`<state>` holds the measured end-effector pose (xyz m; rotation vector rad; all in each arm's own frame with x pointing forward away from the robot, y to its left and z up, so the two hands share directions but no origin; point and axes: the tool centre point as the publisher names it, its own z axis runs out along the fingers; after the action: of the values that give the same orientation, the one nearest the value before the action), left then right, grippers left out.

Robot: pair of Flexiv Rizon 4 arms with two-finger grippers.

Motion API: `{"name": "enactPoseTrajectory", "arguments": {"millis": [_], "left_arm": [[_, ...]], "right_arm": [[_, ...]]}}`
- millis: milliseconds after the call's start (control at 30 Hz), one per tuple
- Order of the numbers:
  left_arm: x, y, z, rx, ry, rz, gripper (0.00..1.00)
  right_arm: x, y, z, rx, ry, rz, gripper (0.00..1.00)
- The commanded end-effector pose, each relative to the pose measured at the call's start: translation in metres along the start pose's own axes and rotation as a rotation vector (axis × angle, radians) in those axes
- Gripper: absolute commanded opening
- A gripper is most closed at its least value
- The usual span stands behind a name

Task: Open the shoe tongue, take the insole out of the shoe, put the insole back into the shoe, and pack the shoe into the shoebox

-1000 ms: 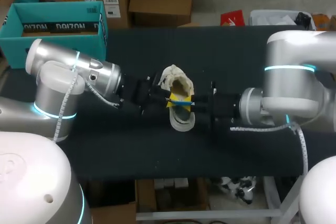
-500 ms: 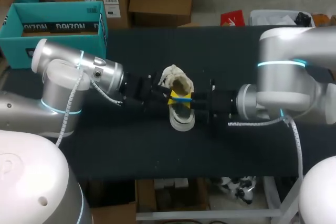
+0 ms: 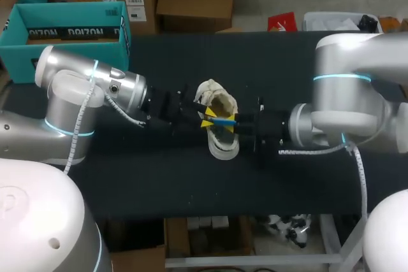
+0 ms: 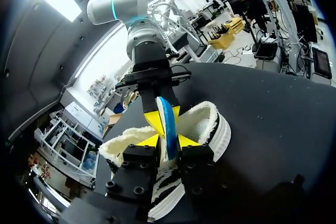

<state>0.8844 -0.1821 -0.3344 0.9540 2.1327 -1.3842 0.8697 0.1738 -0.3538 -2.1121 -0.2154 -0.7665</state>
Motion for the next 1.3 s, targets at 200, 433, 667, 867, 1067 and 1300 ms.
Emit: {"name": "enactPoseTrajectory", "arguments": {"millis": [200,433,667,867,1067,1300], "left_arm": [[0.005,-0.001,0.009,-0.008,0.009,-0.006,0.00],[0.006,-0.002,0.008,-0.006,0.006,-0.006,0.00],[0.007,-0.003,0.007,-0.007,0.002,-0.010,0.00],[0.007,-0.003,0.008,-0.005,0.002,-0.012,0.00],[0.007,0.001,0.011,-0.006,0.004,-0.020,0.00],[0.006,0.009,0.014,-0.002,0.007,-0.051,0.16]], "right_arm": [[-0.003,-0.008,0.000,0.002,-0.005,-0.006,0.00],[-0.010,-0.027,-0.010,-0.029,0.003,-0.037,0.56],[-0.016,-0.042,-0.019,-0.070,0.004,-0.057,0.14],[-0.016,-0.038,-0.020,-0.083,-0.004,-0.043,0.00],[-0.012,-0.026,-0.011,-0.071,-0.024,-0.024,0.00],[-0.005,-0.009,-0.003,-0.074,-0.039,0.000,0.00]]}}
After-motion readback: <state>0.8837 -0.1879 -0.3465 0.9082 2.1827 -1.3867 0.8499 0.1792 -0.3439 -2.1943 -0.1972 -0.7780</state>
